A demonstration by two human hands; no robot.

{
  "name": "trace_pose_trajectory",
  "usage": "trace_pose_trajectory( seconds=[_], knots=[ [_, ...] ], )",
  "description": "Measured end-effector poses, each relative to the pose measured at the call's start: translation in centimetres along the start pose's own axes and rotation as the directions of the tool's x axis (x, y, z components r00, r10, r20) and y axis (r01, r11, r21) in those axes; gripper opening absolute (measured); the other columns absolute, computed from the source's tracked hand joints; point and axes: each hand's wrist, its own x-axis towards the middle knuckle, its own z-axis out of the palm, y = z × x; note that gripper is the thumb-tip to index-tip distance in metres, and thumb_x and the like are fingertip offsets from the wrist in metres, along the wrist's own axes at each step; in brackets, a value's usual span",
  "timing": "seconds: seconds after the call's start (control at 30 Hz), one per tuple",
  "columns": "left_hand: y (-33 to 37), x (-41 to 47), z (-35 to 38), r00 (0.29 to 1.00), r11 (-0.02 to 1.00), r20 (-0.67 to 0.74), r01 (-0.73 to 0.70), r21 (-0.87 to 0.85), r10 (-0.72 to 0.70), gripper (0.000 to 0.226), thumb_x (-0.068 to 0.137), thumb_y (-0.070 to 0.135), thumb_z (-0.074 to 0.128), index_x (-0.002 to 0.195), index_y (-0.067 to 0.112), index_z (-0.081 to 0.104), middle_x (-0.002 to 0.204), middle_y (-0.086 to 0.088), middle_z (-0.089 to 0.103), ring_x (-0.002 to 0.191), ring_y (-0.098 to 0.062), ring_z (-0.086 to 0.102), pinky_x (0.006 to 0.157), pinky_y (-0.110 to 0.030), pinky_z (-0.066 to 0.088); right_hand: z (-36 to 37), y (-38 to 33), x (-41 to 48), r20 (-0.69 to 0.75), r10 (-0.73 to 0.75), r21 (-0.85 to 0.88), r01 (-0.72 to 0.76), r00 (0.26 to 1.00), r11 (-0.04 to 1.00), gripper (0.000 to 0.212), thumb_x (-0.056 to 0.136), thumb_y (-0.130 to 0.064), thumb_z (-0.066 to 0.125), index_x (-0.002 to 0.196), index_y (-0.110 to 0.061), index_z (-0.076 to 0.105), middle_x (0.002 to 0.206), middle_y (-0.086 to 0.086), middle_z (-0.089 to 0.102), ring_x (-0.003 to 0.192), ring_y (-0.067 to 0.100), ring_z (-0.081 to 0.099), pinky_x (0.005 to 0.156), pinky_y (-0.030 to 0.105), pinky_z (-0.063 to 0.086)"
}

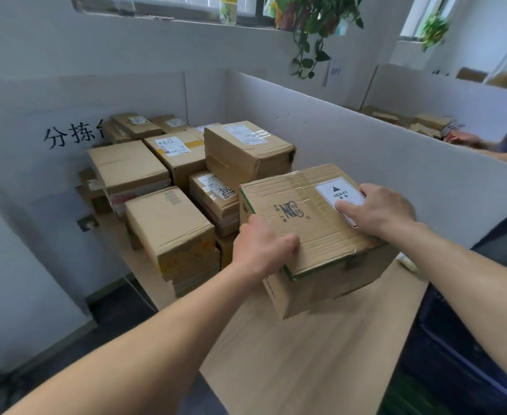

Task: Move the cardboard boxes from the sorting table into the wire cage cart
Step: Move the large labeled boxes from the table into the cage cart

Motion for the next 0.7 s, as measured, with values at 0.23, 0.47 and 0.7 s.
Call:
trace_pose_trajectory(
  seconds=[0.23,0.47,0.7],
  knots=[
    [-5.8,-8.3,-5.5,0.998,0.999,-0.053,-0.016,0.042,0.019,0.062,0.072,0.053,0.069,0.124,0.020,0.059,0.118,0.003,0.064,0.101,-0.019,0.065,0.083,-0.038,0.059,0.1,-4.8,-10.8,0.052,-0.040,0.058,0.037,0.998,0.998,0.044,0.079,-0.069,0.058,0.098,-0.029,0.061,0.100,-0.002,0.067,0.089,0.026,0.059,0.067,0.035,0.041],
    [-12.1,-14.5,-8.4,0.998,0.995,-0.015,0.064,0.075,-0.063,0.062,0.070,0.052,0.066,0.123,0.021,0.062,0.114,0.006,0.068,0.097,-0.017,0.066,0.083,-0.037,0.058,3.3,-8.2,-18.6,0.175,-0.064,0.111,0.045,0.982,0.993,0.042,0.077,-0.068,0.062,0.091,-0.028,0.057,0.097,-0.005,0.064,0.093,0.024,0.059,0.070,0.035,0.044],
    [-17.6,-16.9,-8.5,0.979,0.975,0.002,0.203,0.092,-0.204,0.062,0.070,0.045,0.070,0.124,0.017,0.058,0.116,0.001,0.062,0.101,-0.019,0.061,0.076,-0.029,0.048,8.5,-10.0,-21.8,0.294,-0.129,0.152,0.087,0.947,0.985,0.041,0.076,-0.065,0.064,0.092,-0.028,0.058,0.092,-0.009,0.065,0.087,0.019,0.060,0.065,0.034,0.043]
  ],
)
